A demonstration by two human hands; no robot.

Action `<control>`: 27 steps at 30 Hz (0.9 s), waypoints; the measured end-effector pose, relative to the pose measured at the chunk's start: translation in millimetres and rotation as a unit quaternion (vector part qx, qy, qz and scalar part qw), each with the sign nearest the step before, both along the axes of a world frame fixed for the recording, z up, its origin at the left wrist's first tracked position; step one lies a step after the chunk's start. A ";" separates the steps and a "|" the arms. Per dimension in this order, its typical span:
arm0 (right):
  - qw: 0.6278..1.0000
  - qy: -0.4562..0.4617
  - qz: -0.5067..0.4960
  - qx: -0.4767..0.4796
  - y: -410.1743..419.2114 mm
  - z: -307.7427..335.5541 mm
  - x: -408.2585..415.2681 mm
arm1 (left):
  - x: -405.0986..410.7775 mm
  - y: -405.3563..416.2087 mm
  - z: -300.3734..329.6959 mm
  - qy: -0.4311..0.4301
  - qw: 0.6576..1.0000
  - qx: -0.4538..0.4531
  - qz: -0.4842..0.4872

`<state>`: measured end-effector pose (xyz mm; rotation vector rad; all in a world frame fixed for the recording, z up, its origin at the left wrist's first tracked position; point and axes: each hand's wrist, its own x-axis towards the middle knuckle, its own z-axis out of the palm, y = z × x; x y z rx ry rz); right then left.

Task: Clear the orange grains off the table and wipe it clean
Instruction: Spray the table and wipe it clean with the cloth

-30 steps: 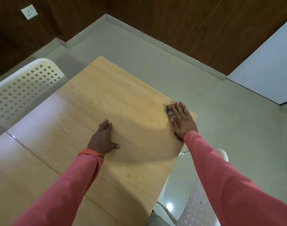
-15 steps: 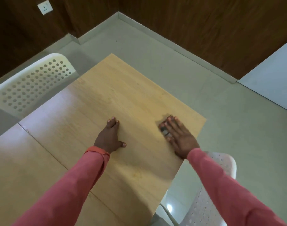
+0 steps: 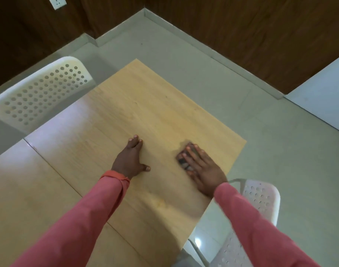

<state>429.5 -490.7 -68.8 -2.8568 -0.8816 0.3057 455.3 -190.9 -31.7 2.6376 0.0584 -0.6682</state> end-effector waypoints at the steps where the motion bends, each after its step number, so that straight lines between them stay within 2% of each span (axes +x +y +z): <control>1: 0.999 0.002 -0.037 0.006 -21.4 1.8 9.2 | 0.5 0.4 -0.2 -0.001 1.000 0.001 0.001; 3: 0.993 0.006 -0.115 -0.014 -42.8 7.0 47.3 | 0.3 -0.5 -0.5 -0.003 1.000 0.002 0.003; 5: 0.982 0.005 -0.186 -0.039 -29.9 11.8 98.3 | 1.2 -0.7 -1.4 -0.004 1.000 0.003 0.001; 7: 0.979 -0.004 -0.196 -0.051 4.0 12.9 141.8 | 0.4 0.0 -1.4 -0.003 1.000 0.004 -0.002; 10: 0.990 0.000 -0.138 -0.035 67.7 14.2 172.0 | 2.1 0.4 -1.9 -0.007 1.000 0.001 0.001; 13: 0.999 0.006 -0.028 -0.042 110.2 8.6 135.5 | 1.1 -0.5 -1.9 -0.006 1.000 -0.004 0.007; 15: 0.998 0.002 0.046 -0.052 101.2 3.6 86.6 | 0.7 -0.4 -1.6 -0.002 1.000 -0.008 0.010; 17: 0.997 -0.001 0.068 -0.022 59.8 0.1 45.0 | 0.5 0.6 -1.3 -0.003 1.000 -0.010 0.013; 20: 0.999 0.004 -0.037 0.000 -13.1 3.1 38.3 | 0.4 1.3 -1.2 -0.005 1.000 -0.015 0.016; 23: 0.987 0.016 -0.159 -0.028 -18.4 8.6 83.0 | -2.3 3.7 -0.6 -0.015 0.999 -0.023 0.022; 25: 0.983 0.010 -0.176 -0.055 10.2 9.7 111.3 | -9.4 6.4 -1.0 -0.027 0.999 -0.030 0.029; 27: 0.988 0.009 -0.142 -0.053 47.3 9.9 118.2 | -23.2 11.2 -1.0 -0.032 0.998 -0.030 0.040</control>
